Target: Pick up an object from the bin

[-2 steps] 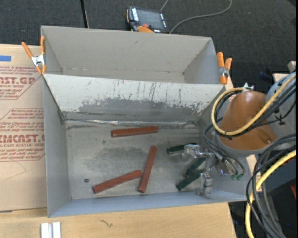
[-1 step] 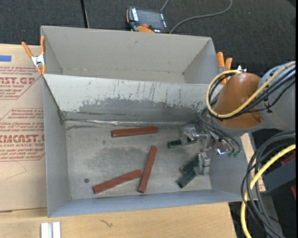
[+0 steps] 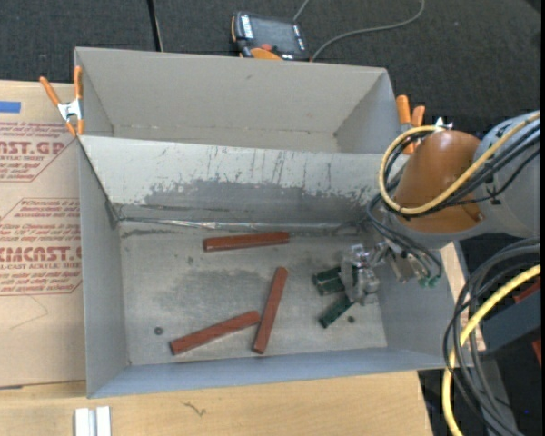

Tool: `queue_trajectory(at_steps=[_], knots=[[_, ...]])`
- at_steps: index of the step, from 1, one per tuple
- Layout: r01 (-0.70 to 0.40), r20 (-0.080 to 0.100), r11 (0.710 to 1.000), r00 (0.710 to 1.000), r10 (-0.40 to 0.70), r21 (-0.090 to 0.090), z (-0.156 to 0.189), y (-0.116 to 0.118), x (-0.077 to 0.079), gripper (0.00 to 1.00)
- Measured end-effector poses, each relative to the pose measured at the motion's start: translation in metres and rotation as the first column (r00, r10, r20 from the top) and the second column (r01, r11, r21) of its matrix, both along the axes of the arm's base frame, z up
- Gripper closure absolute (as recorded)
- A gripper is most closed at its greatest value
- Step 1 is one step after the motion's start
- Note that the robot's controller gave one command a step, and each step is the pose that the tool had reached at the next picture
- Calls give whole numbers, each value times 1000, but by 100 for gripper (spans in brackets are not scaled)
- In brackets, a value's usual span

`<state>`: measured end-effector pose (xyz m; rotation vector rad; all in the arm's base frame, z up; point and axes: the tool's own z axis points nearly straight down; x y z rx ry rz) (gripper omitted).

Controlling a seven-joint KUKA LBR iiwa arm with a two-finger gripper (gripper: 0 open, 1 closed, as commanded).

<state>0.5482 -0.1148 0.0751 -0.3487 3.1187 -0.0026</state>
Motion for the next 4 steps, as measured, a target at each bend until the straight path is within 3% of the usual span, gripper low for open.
queue_trajectory(at_steps=[1,2,3,4], knots=[[0,0,1000,1000,0,1,-4,1,-2,0],[0,2,1000,1000,0,0,-4,1,-1,100],[-25,8,1000,1000,25,-2,108,-38,26,100],[-39,8,999,999,39,-2,217,-21,6,100]])
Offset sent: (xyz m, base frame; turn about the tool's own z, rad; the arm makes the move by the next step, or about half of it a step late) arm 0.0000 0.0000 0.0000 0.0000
